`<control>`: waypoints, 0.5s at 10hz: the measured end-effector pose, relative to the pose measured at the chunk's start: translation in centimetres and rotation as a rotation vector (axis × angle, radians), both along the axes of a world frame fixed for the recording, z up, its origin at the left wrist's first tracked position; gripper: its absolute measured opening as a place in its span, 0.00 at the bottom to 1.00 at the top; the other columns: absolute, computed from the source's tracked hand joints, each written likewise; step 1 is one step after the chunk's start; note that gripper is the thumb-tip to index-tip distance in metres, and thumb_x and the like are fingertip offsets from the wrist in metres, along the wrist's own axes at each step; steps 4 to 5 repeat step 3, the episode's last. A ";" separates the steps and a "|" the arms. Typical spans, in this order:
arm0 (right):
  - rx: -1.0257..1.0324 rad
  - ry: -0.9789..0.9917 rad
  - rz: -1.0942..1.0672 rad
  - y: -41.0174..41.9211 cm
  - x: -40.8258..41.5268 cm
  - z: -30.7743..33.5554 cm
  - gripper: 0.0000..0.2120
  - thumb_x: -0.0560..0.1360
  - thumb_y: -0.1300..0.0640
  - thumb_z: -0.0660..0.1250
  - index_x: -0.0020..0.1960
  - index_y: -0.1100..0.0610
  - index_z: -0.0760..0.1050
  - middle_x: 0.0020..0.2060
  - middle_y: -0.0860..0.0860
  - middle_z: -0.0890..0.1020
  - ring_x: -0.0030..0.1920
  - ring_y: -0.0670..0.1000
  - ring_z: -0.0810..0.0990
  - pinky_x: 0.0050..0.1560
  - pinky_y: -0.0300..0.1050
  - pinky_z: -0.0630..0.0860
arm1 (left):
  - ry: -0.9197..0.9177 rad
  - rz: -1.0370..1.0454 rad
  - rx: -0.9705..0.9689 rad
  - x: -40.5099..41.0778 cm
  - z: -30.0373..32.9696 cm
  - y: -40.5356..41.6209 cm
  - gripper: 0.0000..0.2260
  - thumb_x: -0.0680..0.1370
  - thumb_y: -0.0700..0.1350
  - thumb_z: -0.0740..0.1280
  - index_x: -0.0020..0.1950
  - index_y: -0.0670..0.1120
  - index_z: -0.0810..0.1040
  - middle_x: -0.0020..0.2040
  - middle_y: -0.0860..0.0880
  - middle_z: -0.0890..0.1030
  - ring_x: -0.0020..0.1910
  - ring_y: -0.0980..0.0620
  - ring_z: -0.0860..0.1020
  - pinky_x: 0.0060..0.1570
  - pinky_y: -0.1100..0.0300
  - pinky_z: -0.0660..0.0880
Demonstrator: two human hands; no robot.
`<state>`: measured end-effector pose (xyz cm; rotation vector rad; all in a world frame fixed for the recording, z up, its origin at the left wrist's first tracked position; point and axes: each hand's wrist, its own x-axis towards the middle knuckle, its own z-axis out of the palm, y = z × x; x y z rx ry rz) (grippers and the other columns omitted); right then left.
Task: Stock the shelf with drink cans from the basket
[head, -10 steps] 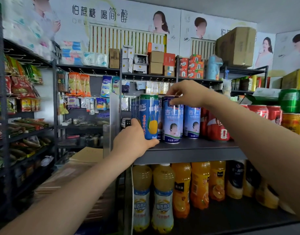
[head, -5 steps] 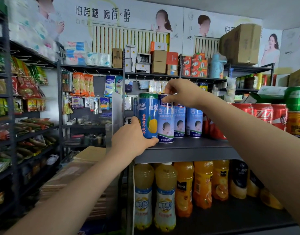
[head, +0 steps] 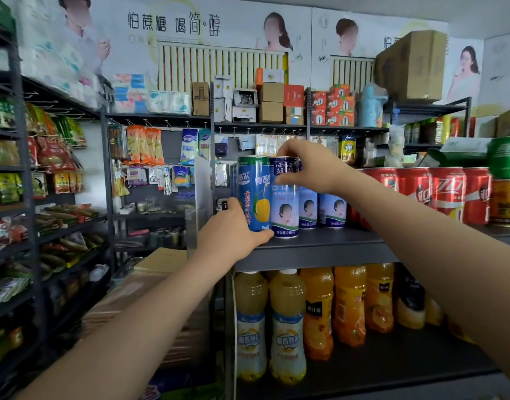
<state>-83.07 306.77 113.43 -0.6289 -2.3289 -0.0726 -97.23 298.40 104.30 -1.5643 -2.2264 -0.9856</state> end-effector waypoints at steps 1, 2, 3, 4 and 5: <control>0.078 0.010 -0.040 -0.4 0.9 -1.0 0.25 0.74 0.48 0.68 0.67 0.58 0.68 0.65 0.56 0.74 0.64 0.56 0.71 0.62 0.47 0.68 | 0.013 -0.016 0.075 0.1 -0.1 -1.3 0.31 0.71 0.61 0.68 0.65 0.44 0.64 0.61 0.44 0.75 0.62 0.43 0.71 0.52 0.52 0.72; 0.179 0.086 -0.152 -1.4 2.9 -2.0 0.23 0.77 0.49 0.63 0.68 0.59 0.67 0.65 0.56 0.73 0.65 0.57 0.70 0.62 0.51 0.70 | 0.042 -0.080 0.226 0.9 0.0 -3.3 0.25 0.76 0.53 0.65 0.69 0.44 0.64 0.62 0.46 0.74 0.63 0.46 0.68 0.57 0.53 0.69; 0.380 0.118 -0.342 -2.5 5.5 -3.2 0.22 0.79 0.51 0.59 0.69 0.60 0.65 0.64 0.57 0.74 0.62 0.59 0.72 0.57 0.53 0.72 | 0.156 -0.066 0.268 2.8 0.3 -5.3 0.22 0.78 0.49 0.62 0.69 0.45 0.64 0.62 0.47 0.74 0.63 0.47 0.68 0.57 0.53 0.69; 0.380 0.118 -0.342 -2.5 5.5 -3.2 0.22 0.79 0.51 0.59 0.69 0.60 0.65 0.64 0.57 0.74 0.62 0.59 0.72 0.57 0.53 0.72 | 0.156 -0.066 0.268 2.8 0.3 -5.3 0.22 0.78 0.49 0.62 0.69 0.45 0.64 0.62 0.47 0.74 0.63 0.47 0.68 0.57 0.53 0.69; 0.380 0.118 -0.342 -2.5 5.5 -3.2 0.22 0.79 0.51 0.59 0.69 0.60 0.65 0.64 0.57 0.74 0.62 0.59 0.72 0.57 0.53 0.72 | 0.156 -0.066 0.268 2.8 0.3 -5.3 0.22 0.78 0.49 0.62 0.69 0.45 0.64 0.62 0.47 0.74 0.63 0.47 0.68 0.57 0.53 0.69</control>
